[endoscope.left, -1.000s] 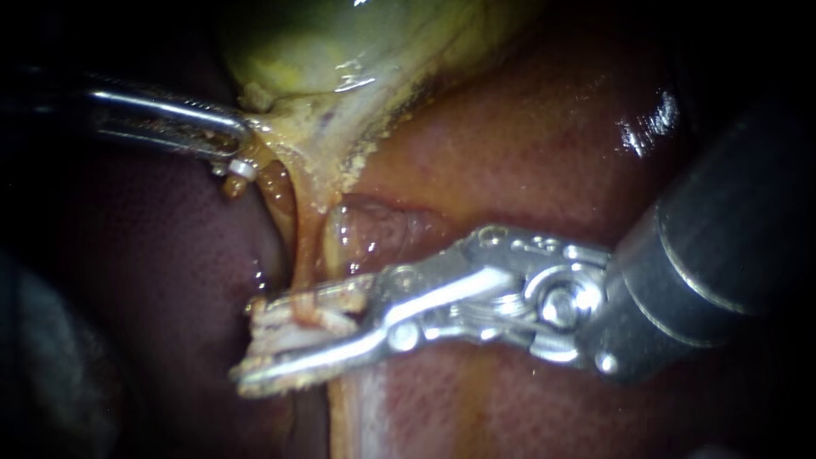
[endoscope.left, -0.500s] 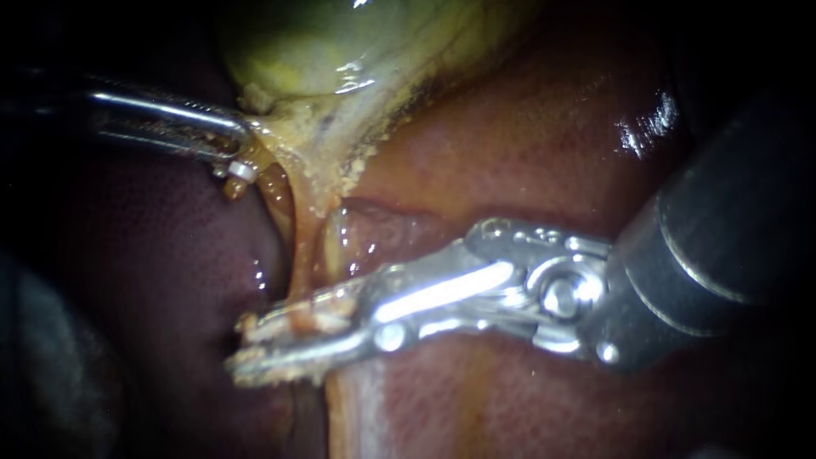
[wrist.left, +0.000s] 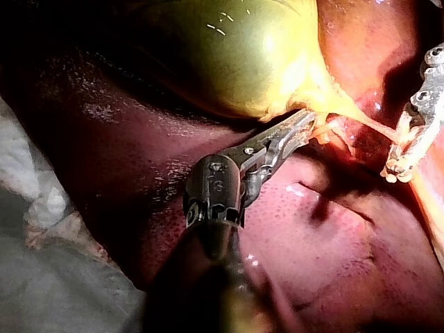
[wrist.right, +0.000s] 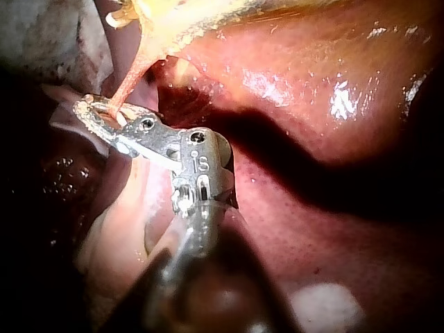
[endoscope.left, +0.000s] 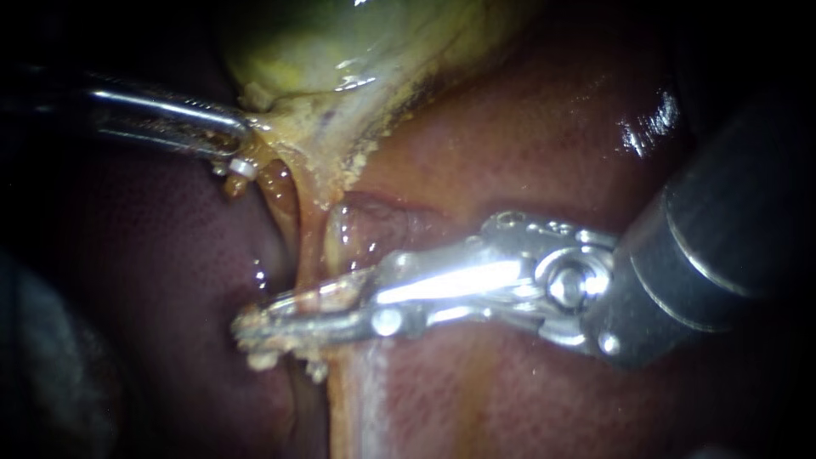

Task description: Clipping second clip right tube

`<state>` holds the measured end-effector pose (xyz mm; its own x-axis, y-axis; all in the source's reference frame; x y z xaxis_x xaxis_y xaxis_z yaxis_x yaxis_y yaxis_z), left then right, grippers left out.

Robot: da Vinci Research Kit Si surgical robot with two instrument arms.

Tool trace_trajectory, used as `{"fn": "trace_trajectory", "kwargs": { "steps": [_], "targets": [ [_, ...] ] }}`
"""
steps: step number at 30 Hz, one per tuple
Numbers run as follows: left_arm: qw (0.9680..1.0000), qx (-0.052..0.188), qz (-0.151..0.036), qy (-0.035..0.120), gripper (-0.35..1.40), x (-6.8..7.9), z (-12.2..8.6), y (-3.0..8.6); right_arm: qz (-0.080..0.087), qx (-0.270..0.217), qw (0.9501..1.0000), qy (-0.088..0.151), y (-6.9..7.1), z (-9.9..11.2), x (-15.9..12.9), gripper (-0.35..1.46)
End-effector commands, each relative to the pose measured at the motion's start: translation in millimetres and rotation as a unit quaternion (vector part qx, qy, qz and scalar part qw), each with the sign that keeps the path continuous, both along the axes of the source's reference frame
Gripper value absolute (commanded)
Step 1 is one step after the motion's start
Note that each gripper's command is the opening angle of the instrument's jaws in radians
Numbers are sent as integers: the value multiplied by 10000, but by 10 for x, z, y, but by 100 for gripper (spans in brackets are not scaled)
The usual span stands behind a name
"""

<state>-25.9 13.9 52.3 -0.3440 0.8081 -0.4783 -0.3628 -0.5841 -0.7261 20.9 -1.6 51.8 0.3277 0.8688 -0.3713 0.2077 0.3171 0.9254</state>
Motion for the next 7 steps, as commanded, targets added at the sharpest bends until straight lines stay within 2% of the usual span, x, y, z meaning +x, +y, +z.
{"fn": "trace_trajectory", "kwargs": {
  "steps": [1, 7],
  "targets": [
    [10000, 0, -1, 0, -35, 0, 0, 0, -3, -7, 10000, 5, 0, 1, 0, -35],
    [10000, -1, -4, 2, -35, -1, 1, 1, -3, -9, 10000, 4, 0, 2, 0, -35]
  ]
}}
